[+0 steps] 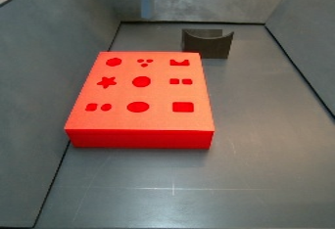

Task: Pick up the arch object. Move up. Rotate the arch object. Move to above the board. Insert the arch object.
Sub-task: Rotate the arch object.

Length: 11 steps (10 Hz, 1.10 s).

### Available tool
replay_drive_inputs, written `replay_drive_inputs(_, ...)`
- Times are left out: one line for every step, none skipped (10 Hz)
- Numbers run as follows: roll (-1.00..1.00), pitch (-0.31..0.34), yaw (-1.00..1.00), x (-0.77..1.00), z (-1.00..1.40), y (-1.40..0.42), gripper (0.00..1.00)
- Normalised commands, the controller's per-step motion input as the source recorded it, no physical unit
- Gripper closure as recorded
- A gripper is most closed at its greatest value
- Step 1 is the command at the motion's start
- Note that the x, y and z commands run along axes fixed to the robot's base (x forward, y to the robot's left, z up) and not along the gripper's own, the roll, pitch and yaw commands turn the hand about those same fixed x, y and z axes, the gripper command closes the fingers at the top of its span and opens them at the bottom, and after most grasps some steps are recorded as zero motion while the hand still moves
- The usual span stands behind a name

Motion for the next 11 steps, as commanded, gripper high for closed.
replay_drive_inputs(0.06, 0.023, 0.03, -0.03, 1.00, -0.80, 1.00)
replay_drive_inputs(0.07, 0.038, 0.03, -0.02, 1.00, -0.74, 1.00)
replay_drive_inputs(0.07, 0.046, 0.03, -0.03, 0.97, -0.61, 1.00)
replay_drive_inputs(0.08, 0.046, 0.03, -0.03, 0.85, -0.47, 1.00)
replay_drive_inputs(0.07, 0.048, 0.03, -0.02, 0.60, -0.20, 1.00)
replay_drive_inputs(0.06, 0.063, 0.02, 0.00, 0.42, -0.11, 1.00)
replay_drive_inputs(0.05, 0.080, 0.03, 0.02, 0.23, -0.08, 1.00)
replay_drive_inputs(0.04, -0.014, -1.00, 0.00, 0.00, 0.00, 1.00)
replay_drive_inputs(0.03, -0.018, -1.00, 0.01, -0.04, 0.03, 1.00)
replay_drive_inputs(0.02, -0.028, -1.00, 0.01, -0.03, 0.03, 1.00)
replay_drive_inputs(0.01, -0.034, -0.85, 0.01, -0.03, 0.02, 1.00)
